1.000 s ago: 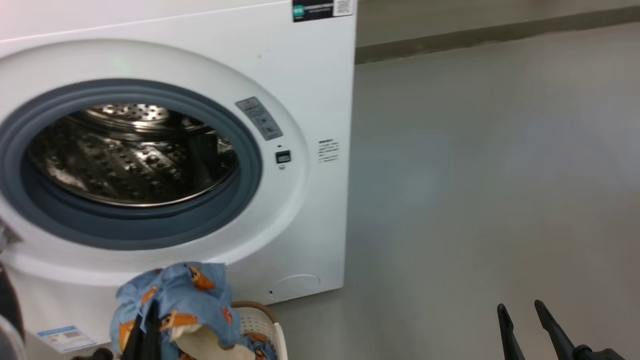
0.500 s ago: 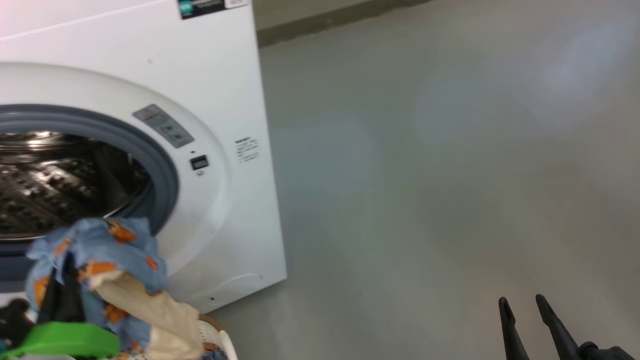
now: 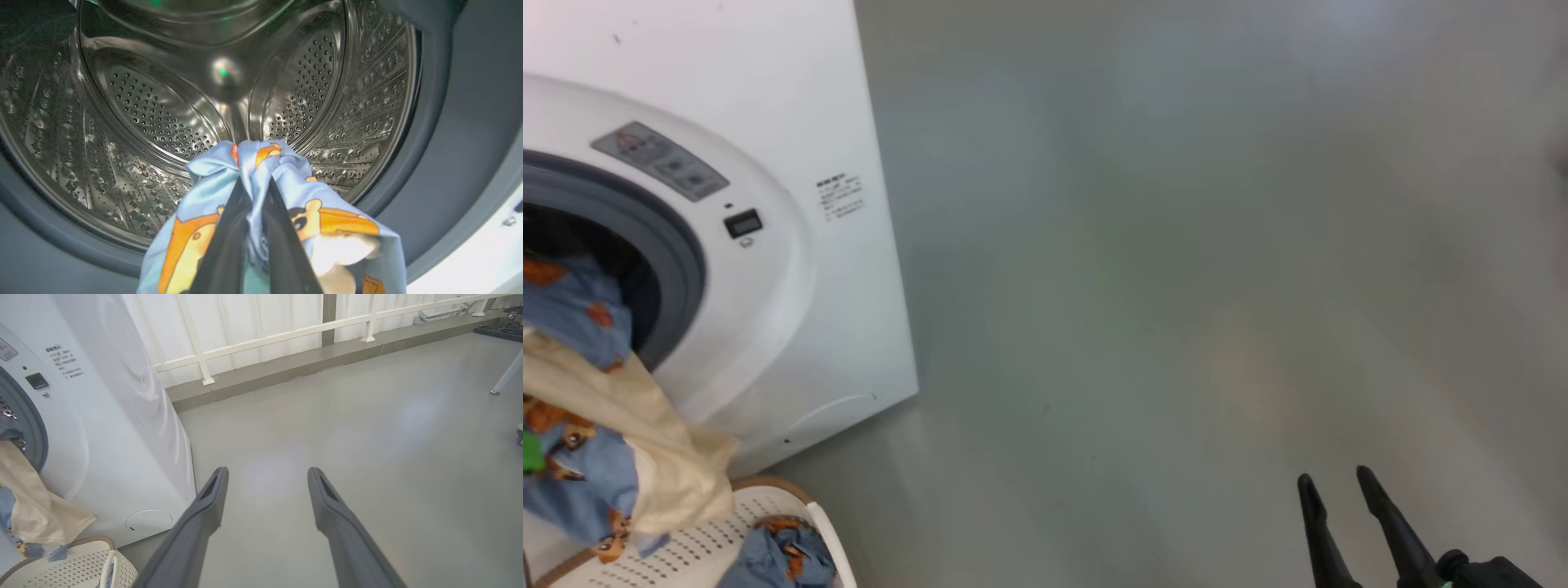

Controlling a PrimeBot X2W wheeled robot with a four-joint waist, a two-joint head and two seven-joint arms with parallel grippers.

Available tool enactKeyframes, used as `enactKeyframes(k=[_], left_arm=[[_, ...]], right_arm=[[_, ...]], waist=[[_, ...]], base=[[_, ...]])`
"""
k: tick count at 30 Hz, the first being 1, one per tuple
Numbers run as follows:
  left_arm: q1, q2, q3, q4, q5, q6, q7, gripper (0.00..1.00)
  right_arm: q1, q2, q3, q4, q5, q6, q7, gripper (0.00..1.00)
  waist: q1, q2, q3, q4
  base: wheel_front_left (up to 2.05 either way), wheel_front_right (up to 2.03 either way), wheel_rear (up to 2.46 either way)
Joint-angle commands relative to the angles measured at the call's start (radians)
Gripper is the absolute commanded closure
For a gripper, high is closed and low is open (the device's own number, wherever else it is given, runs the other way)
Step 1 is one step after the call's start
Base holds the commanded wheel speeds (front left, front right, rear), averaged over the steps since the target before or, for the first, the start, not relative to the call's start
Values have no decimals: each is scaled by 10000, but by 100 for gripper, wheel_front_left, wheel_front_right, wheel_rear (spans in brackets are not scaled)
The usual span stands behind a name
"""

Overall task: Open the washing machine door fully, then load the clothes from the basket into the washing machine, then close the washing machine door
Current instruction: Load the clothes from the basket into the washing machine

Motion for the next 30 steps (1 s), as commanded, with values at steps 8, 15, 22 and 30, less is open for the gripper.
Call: enactKeyframes(k=[8,15,22,30], left_arm=[[-1641,965,-151,1355,585,-207,-111,100],[-2295,1058,-342,2177,1051,-147,-123,100],[-2804,1465,-395,2569,1283,-395,-124,100],[-3625,2097,-585,2970,1471,-619,-125,100]], right_arm=[[-449,-158,559,-258,-4,62,-120,0],[-385,-158,797,-226,-95,62,-120,0],[-147,-158,1066,-317,-114,62,-120,0],[-142,-158,1504,-563,-46,62,-120,0]], waist=[[0,-1,353,-294],[0,-1,260,-475],[0,-1,654,-637],[0,-1,1436,-540]], base=[[0,0,0],[0,0,0],[0,0,0],[0,0,0]])
